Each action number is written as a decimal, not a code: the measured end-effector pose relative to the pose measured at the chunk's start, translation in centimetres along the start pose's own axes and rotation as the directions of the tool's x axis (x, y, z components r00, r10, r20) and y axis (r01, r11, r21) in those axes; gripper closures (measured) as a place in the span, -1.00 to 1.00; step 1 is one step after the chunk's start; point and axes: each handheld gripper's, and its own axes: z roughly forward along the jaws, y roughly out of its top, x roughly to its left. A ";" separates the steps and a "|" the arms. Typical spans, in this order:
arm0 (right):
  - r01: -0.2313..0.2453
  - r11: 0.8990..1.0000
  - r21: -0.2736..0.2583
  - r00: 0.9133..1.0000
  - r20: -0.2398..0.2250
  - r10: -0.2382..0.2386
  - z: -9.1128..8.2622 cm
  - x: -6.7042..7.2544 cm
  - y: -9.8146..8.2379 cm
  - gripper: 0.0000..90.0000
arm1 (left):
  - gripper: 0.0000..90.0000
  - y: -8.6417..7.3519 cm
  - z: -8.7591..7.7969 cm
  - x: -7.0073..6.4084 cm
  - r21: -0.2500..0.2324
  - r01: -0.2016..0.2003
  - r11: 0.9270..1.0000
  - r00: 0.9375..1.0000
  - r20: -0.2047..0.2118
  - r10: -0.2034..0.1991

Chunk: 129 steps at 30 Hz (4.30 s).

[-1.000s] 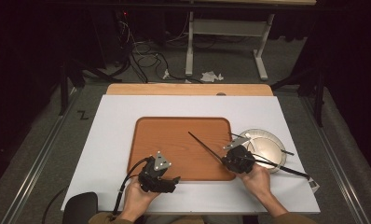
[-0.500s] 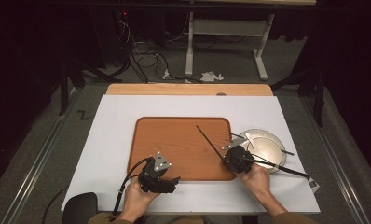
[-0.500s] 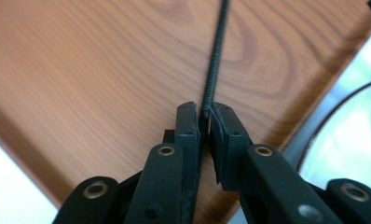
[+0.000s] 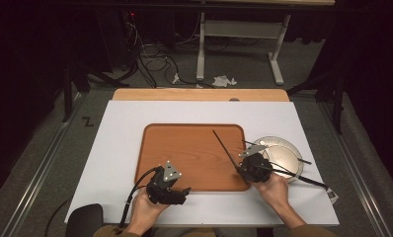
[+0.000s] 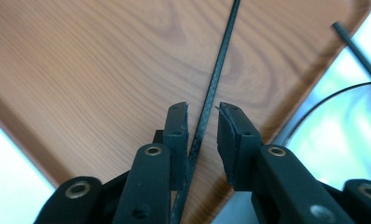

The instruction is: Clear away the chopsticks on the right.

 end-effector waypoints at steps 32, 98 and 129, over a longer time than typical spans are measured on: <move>-0.062 0.985 -0.161 0.998 0.019 0.066 -7.4 -5.3 -1.7 0.53 | -0.38 0.0 0.0 0.1 -0.002 0.004 1.000 1.000 -0.004 -0.004; -0.241 0.970 0.042 0.964 0.122 0.234 -5.8 -15.3 -7.8 0.64 | -0.38 -0.5 -0.3 0.2 0.002 0.017 1.000 1.000 -0.023 -0.017; -0.234 0.972 0.033 0.967 0.110 0.229 -5.8 -15.0 -7.8 0.92 | -0.38 -0.5 -0.4 0.2 -0.002 0.018 1.000 1.000 -0.021 -0.019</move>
